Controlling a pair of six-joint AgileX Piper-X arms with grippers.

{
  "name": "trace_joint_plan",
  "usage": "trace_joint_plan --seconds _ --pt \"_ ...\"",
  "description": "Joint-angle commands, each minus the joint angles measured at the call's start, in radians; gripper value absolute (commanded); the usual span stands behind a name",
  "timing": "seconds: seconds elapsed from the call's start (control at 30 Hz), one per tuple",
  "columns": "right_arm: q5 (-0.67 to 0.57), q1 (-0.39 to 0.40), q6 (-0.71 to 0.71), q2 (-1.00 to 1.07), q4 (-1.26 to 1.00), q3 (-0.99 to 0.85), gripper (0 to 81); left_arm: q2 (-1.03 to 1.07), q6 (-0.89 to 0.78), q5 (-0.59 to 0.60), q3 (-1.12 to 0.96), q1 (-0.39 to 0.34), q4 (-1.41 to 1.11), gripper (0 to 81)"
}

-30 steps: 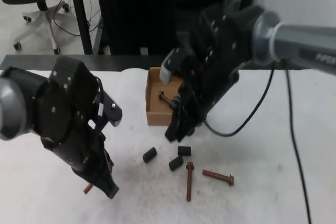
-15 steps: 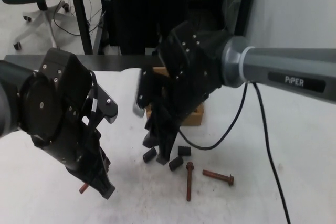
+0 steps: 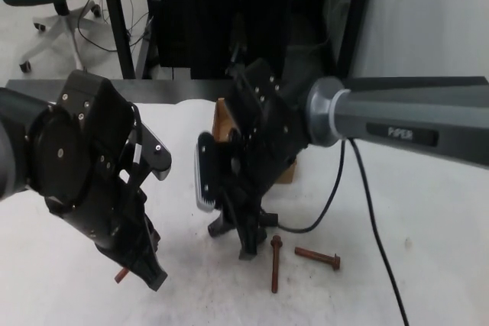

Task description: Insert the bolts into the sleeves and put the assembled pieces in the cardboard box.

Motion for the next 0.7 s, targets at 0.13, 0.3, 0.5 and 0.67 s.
trace_joint_plan --seconds 0.13,0.3,0.5,0.67 --pt "0.023 0.000 -0.053 0.024 0.002 -0.008 32.9 -0.015 -0.008 0.015 -0.005 -0.004 -0.002 0.0" --pt "0.023 0.001 -0.057 0.045 -0.005 -0.008 32.9 -0.015 -0.008 0.035 -0.005 -0.004 -0.002 0.0" --pt "0.023 0.001 -0.081 0.070 -0.012 -0.008 32.9 -0.015 -0.008 0.035 -0.005 -0.004 -0.002 0.0" --pt "0.023 0.001 -0.124 0.073 -0.044 -0.008 29.1 -0.015 -0.008 0.035 -0.005 -0.004 -0.005 0.0"
